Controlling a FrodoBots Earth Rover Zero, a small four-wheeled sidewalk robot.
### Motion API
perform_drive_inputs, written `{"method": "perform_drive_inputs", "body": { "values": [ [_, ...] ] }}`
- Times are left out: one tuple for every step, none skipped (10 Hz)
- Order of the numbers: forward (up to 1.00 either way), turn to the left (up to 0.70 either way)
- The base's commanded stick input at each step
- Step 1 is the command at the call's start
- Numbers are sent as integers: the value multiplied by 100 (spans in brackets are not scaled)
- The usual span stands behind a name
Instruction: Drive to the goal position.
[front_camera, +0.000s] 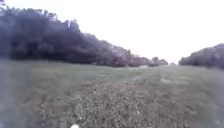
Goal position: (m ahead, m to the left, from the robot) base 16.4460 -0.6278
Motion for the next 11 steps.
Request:
{"method": "perform_drive_inputs", "body": {
  "values": [
    [68, 0],
    [70, 0],
    [70, 0],
    [70, 0],
    [70, 0],
    [70, 0],
    [70, -4],
    [70, -14],
    [70, -18],
    [70, -1],
    [70, 0]
  ]
}}
